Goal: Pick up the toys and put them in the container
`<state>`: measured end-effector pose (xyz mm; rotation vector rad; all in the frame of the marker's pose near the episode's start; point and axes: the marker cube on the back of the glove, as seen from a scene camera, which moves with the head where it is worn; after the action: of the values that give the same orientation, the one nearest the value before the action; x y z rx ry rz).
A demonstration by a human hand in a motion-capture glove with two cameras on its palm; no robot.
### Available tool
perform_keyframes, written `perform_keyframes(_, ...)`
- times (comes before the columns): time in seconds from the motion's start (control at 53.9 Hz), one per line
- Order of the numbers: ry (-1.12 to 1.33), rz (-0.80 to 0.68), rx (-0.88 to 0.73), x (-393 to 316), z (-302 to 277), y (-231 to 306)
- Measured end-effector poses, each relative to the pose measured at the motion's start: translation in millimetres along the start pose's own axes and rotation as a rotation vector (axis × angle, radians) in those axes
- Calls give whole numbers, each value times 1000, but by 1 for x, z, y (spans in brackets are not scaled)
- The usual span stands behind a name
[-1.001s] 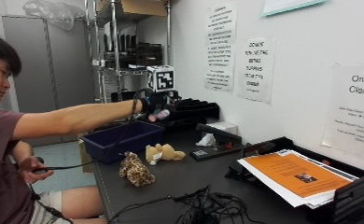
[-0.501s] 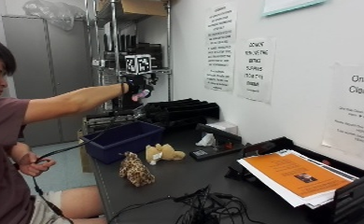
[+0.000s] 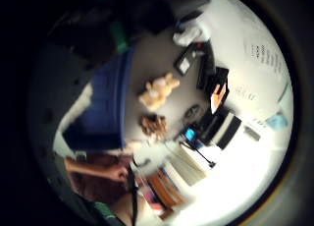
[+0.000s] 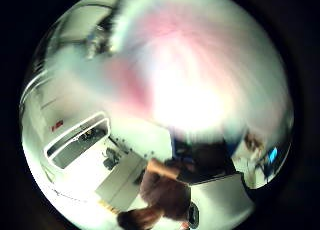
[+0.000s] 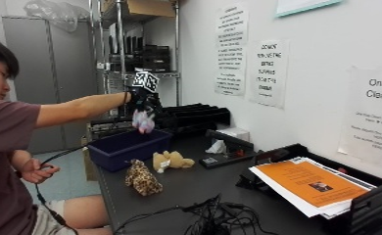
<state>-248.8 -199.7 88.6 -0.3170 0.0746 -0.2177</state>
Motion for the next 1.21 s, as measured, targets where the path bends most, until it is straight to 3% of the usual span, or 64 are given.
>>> perform_keyframes(0.074,16,-27,13,6,-1,4)
perform_keyframes(0.167,25,62,-2,24,-8,18)
perform_keyframes(0.352,-31,69,148,67,-32,52)
perform_keyframes(0.631,67,230,113,125,-51,99)
perform_keyframes(0.983,11,333,169,226,-20,186)
perform_keyframes(1.205,-42,183,224,252,58,198)
